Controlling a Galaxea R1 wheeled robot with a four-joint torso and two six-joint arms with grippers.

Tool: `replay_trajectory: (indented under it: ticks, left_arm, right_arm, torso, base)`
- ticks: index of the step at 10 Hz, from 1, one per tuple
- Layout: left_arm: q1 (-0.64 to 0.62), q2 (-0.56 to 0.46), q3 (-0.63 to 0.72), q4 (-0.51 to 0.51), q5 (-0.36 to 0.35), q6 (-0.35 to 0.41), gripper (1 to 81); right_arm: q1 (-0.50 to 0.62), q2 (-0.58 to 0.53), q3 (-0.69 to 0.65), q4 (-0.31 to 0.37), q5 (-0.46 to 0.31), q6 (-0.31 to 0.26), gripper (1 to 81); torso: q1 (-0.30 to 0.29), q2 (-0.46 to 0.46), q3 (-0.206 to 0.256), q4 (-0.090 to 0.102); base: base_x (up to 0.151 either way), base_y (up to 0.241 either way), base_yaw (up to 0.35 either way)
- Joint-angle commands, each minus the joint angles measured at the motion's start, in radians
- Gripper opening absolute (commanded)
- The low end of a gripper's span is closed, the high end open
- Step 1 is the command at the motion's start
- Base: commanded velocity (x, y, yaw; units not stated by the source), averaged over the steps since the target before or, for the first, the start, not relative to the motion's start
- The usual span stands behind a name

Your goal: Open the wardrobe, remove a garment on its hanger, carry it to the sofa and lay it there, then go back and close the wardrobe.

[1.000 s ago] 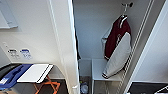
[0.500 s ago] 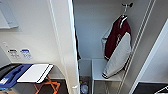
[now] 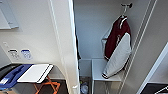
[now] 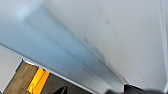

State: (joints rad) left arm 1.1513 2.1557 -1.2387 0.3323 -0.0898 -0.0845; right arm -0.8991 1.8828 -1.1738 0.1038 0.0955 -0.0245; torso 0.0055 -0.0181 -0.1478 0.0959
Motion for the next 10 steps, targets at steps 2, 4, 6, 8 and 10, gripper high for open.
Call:
replay_trajectory:
  ticks: [2,4,6,8,10]
  left_arm:
    - [-0.048,0.044,-0.099,-0.003,0.012,-0.017,81.1]
    - [-0.032,0.086,-0.177,-0.003,0.013,-0.026,81.1]
    - [-0.012,0.129,-0.266,-0.007,0.013,-0.029,81.1]
    - [0.006,0.168,-0.338,-0.012,0.013,-0.031,81.1]
    - [0.022,0.205,-0.392,-0.012,0.013,-0.037,81.1]
  right_arm:
    - [0.025,-0.037,-0.114,0.019,-0.053,0.009,81.1]
    - [-0.002,0.007,-0.221,0.022,-0.053,0.012,81.1]
    - [-0.044,0.076,-0.355,0.036,-0.057,0.018,81.1]
    - [-0.114,0.156,-0.461,0.043,-0.062,0.02,81.1]
    - [-0.194,0.259,-0.553,0.043,-0.068,0.02,81.1]
  torso:
    - [0.0,0.0,0.0,0.0]
    - [-0.001,0.0,0.0,0.0]
    - [-0.001,0.0,0.0,0.0]
    - [-0.001,0.0,0.0,0.0]
    - [-0.001,-0.001,0.0,0.0]
  base:
    - [0.0,0.0,0.0]
    - [0.0,0.0,0.0]
    - [0.0,0.0,0.0]
    - [0.0,0.0,0.0]
    - [0.0,0.0,0.0]
